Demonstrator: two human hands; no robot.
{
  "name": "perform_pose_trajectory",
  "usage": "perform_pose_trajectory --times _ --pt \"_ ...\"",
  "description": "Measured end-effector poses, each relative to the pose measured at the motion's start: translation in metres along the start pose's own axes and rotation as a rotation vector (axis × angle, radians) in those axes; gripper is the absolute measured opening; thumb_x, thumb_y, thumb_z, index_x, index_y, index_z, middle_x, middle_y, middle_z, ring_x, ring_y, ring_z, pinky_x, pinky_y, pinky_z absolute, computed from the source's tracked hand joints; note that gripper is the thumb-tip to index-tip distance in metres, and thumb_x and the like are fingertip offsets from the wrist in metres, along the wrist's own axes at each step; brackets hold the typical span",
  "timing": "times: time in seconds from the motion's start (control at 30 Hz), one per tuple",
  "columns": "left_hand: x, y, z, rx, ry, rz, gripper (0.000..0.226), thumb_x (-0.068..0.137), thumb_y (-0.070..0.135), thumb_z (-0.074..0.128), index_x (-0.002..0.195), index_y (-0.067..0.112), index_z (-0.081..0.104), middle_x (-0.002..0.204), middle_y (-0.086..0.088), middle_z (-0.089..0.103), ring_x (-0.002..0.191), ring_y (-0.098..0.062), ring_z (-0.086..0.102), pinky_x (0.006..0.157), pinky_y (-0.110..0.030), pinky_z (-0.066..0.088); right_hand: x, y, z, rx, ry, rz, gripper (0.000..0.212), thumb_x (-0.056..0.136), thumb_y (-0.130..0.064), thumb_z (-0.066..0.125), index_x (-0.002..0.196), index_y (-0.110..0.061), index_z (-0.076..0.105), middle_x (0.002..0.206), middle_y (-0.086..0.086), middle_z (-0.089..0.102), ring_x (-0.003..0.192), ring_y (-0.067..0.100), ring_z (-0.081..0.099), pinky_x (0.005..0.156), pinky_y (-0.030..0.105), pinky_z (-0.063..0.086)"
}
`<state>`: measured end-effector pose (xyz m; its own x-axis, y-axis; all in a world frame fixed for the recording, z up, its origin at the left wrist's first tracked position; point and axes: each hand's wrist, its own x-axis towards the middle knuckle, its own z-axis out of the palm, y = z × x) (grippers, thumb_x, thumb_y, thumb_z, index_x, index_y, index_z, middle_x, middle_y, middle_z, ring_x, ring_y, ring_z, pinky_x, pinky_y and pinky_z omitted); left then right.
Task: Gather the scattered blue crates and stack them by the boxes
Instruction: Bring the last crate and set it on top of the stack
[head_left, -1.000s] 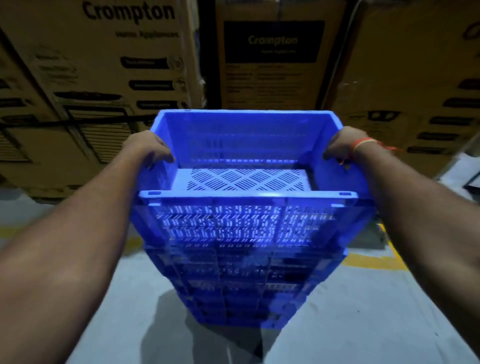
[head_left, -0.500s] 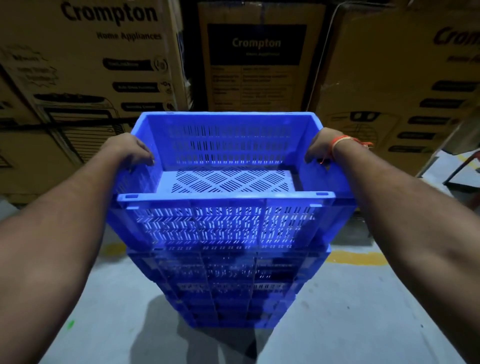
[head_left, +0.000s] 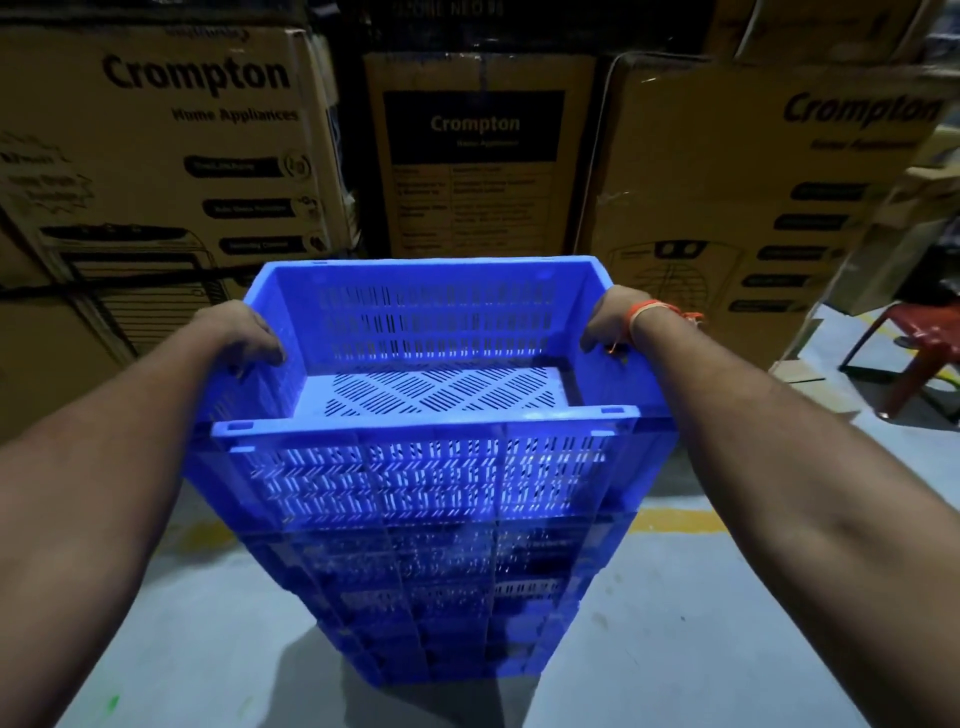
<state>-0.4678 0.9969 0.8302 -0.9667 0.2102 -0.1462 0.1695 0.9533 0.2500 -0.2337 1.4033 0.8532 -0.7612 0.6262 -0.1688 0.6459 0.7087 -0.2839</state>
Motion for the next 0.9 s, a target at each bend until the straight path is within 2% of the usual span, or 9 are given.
perform_pose_trajectory --times 0.13,0.2,0.27,0.43,0.6,0.73,0.9 --pt "-0.003 -0.001 0.001 -0.003 0.001 0.012 0.01 0.075 0.023 0.082 0.081 0.015 0.081 0.063 -0.009 0.072 0.055 -0.025 0.063 0.055 -0.024 0.047 -0.013 -0.003 0.0 -0.003 -0.015 -0.004 0.028 0.06 -0.025 0.083 0.083 -0.01 0.076 0.074 0.006 0.075 0.066 0.022 0.072 0.071 0.034 0.062" --pt "-0.004 0.002 -0.002 0.021 -0.024 0.017 0.013 0.076 0.029 0.081 0.083 0.018 0.081 0.074 -0.012 0.075 0.071 -0.026 0.069 0.064 -0.027 0.051 -0.021 0.001 0.0 -0.007 -0.004 -0.004 0.028 0.061 -0.027 0.083 0.085 -0.013 0.076 0.079 0.005 0.075 0.071 0.021 0.073 0.076 0.034 0.061" --pt "-0.001 0.004 -0.003 0.006 -0.009 0.018 0.017 0.073 0.035 0.081 0.082 0.021 0.081 0.075 -0.009 0.076 0.079 -0.026 0.071 0.076 -0.032 0.055 -0.026 0.008 0.003 0.005 0.012 -0.004 0.028 0.06 -0.028 0.083 0.084 -0.014 0.077 0.079 0.005 0.075 0.074 0.021 0.073 0.079 0.036 0.061" --pt "0.015 0.01 0.0 -0.005 0.006 0.007 0.028 0.058 0.044 0.081 0.079 0.025 0.08 0.075 -0.003 0.074 0.074 -0.022 0.069 0.073 -0.03 0.054 -0.021 0.016 0.009 0.061 0.072 -0.013 0.018 0.067 -0.015 0.079 0.084 -0.014 0.078 0.082 0.005 0.075 0.08 0.023 0.072 0.08 0.038 0.06" --pt "0.014 0.022 -0.004 -0.041 0.015 -0.001 0.022 0.068 0.039 0.083 0.08 0.021 0.079 0.072 -0.005 0.073 0.077 -0.023 0.07 0.077 -0.031 0.055 0.001 0.006 0.002 -0.075 0.1 -0.025 0.02 0.066 -0.018 0.079 0.086 -0.015 0.079 0.086 0.006 0.075 0.083 0.024 0.071 0.081 0.035 0.059" --pt "0.011 0.024 -0.002 -0.059 -0.011 -0.037 0.026 0.064 0.041 0.084 0.079 0.02 0.078 0.068 -0.007 0.071 0.079 -0.026 0.07 0.074 -0.03 0.054 0.006 0.007 0.0 -0.086 0.101 -0.023 0.02 0.066 -0.017 0.079 0.086 -0.016 0.079 0.088 0.006 0.075 0.083 0.025 0.07 0.082 0.035 0.058" --pt "-0.001 0.023 0.003 -0.071 0.028 -0.069 0.027 0.061 0.042 0.082 0.081 0.024 0.078 0.077 -0.006 0.073 0.082 -0.027 0.069 0.072 -0.029 0.053 0.005 0.007 0.003 -0.106 0.103 0.003 0.016 0.063 -0.02 0.08 0.079 -0.018 0.078 0.082 0.004 0.074 0.075 0.023 0.069 0.076 0.033 0.059"
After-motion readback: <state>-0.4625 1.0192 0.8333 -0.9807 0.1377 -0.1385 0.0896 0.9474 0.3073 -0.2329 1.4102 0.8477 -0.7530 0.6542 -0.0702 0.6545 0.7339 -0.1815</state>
